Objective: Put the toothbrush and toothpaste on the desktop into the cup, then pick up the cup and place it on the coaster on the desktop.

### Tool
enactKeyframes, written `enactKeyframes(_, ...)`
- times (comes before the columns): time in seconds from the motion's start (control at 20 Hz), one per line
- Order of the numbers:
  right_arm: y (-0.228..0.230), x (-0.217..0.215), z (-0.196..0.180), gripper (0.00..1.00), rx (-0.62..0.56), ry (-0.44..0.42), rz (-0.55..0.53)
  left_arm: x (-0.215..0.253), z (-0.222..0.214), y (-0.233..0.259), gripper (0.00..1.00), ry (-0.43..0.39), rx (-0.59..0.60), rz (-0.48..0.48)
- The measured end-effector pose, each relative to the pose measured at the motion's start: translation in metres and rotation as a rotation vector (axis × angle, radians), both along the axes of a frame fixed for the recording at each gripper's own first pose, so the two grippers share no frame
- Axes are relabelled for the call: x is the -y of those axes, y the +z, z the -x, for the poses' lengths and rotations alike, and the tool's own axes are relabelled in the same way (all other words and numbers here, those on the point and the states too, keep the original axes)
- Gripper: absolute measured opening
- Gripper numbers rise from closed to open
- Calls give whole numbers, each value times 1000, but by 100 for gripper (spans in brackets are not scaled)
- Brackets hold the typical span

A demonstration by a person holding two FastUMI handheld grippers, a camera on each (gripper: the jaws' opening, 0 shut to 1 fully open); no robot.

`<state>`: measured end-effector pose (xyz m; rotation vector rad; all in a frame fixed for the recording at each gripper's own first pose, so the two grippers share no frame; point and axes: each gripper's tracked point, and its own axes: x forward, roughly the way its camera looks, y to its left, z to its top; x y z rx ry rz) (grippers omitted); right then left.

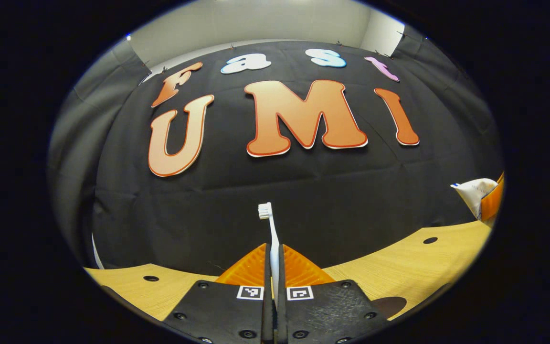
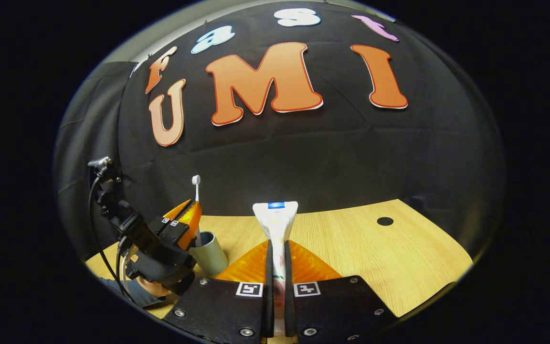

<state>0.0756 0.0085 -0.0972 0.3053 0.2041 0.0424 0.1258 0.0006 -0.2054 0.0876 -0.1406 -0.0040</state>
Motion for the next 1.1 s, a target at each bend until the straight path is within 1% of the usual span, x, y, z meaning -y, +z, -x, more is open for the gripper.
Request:
enactKeyframes(0.15,-1,-3,2,9,-1,10,-3,0,0,-15,3,-3,-46,21)
enactKeyframes(0.4,1,-4,3,9,2,11,0,-6,2,-28,3,0,-88,35)
enactKeyframes(0.55,3,-7,5,9,2,14,-7,-9,7,-40,5,-5,-134,55)
enactKeyframes(0.6,4,-8,5,9,5,15,-7,-9,8,-43,7,-9,-149,59)
enactKeyframes(0.65,5,-9,6,9,6,16,-8,-7,10,-47,6,-25,-177,69)
enactKeyframes(0.75,9,-12,5,9,19,24,-29,-1,17,-60,8,-48,-244,77)
enactKeyframes(0.8,13,-14,5,9,27,31,-39,-1,23,-61,11,-57,-273,81)
enactKeyframes(0.95,27,-14,1,9,68,34,-49,-8,40,-53,27,-69,-307,106)
enactKeyframes(1.0,35,-14,-1,9,89,35,-51,-10,45,-49,40,-76,-316,111)
enactKeyframes(1.05,45,-17,-4,9,116,46,-61,-14,54,-44,44,-85,-330,113)
enactKeyframes(1.1,53,-23,-6,9,137,62,-74,-20,64,-38,44,-84,-338,116)
